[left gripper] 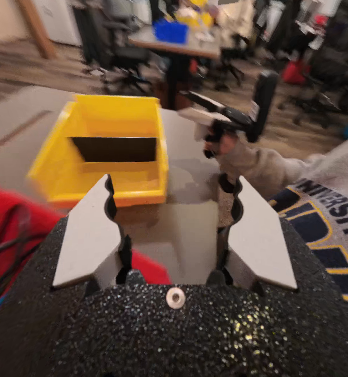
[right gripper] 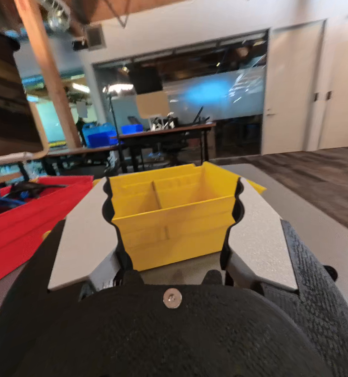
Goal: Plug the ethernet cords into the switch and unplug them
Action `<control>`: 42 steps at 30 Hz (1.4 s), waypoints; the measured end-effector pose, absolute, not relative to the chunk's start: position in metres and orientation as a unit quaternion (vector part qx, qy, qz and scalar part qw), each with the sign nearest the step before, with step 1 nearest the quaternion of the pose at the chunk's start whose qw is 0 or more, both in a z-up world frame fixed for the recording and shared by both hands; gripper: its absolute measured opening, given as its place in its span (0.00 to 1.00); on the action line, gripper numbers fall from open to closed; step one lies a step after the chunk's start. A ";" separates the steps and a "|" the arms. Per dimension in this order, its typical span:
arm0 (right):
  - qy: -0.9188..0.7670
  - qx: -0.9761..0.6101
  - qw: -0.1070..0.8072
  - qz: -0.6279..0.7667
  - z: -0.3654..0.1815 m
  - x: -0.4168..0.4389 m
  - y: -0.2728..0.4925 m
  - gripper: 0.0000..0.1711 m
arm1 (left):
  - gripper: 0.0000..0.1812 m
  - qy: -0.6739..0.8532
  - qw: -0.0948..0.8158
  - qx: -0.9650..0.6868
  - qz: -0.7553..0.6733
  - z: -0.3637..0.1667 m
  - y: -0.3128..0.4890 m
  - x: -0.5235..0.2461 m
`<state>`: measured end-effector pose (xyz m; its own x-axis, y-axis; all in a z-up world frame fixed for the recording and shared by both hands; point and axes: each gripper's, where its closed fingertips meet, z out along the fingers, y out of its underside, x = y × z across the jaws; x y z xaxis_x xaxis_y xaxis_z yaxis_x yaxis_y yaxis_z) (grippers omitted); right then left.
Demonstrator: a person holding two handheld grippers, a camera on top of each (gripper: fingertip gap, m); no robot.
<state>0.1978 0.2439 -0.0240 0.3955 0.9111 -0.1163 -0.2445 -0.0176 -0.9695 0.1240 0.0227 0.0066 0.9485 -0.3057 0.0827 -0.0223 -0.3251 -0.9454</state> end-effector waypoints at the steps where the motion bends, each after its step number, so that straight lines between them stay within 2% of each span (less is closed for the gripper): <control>1: -0.325 -0.550 0.624 0.451 -0.027 0.185 0.230 0.75 | 0.64 0.062 0.597 -0.795 -0.090 0.012 0.004 0.096; 3: -0.347 -0.553 0.633 0.415 -0.026 0.170 0.211 0.83 | 0.63 -0.033 0.629 -0.776 0.007 0.012 -0.038 0.033; 6: -0.364 -0.558 0.637 0.387 -0.029 0.151 0.178 0.84 | 0.62 -0.148 0.599 -0.776 0.134 -0.015 -0.105 -0.042; 9: -0.370 -0.611 0.591 0.376 -0.061 0.124 0.152 0.93 | 0.62 -0.201 0.545 -0.799 0.156 -0.053 -0.138 -0.071; 13: -0.378 -0.648 0.602 0.273 -0.087 0.103 0.163 0.93 | 0.59 -0.211 0.495 -0.822 0.185 -0.088 -0.146 -0.089; 15: -0.375 -0.683 0.580 0.238 -0.101 0.099 0.173 0.93 | 0.56 -0.205 0.467 -0.837 0.199 -0.104 -0.142 -0.095; 18: -0.366 -0.718 0.549 0.224 -0.113 0.110 0.182 0.86 | 0.43 -0.207 0.450 -0.839 0.224 -0.112 -0.142 -0.104; 20: -0.364 -0.727 0.544 0.208 -0.115 0.126 0.192 0.80 | 0.46 -0.224 0.464 -0.824 0.236 -0.107 -0.147 -0.110; 23: -0.340 -0.748 0.536 0.195 -0.113 0.161 0.216 0.63 | 0.44 -0.245 0.462 -0.816 0.245 -0.108 -0.159 -0.121; 27: -0.347 -0.756 0.525 0.180 -0.116 0.204 0.252 0.29 | 0.29 -0.245 0.469 -0.818 0.226 -0.109 -0.166 -0.125; 28: -0.355 -0.762 0.514 0.173 -0.119 0.211 0.261 0.17 | 0.23 -0.239 0.472 -0.822 0.212 -0.111 -0.164 -0.122; 29: -0.361 -0.766 0.504 0.169 -0.121 0.218 0.269 0.05 | 0.13 -0.227 0.477 -0.827 0.194 -0.112 -0.160 -0.118; 30: -0.361 -0.770 0.500 0.160 -0.122 0.224 0.278 0.03 | 0.06 -0.224 0.479 -0.827 0.191 -0.113 -0.159 -0.117; 31: -0.366 -0.772 0.496 0.154 -0.122 0.229 0.286 0.02 | 0.06 -0.222 0.478 -0.826 0.198 -0.112 -0.160 -0.118; 42: -0.415 -0.764 0.464 0.169 -0.122 0.242 0.326 0.02 | 0.04 -0.260 0.472 -0.814 0.216 -0.111 -0.214 -0.129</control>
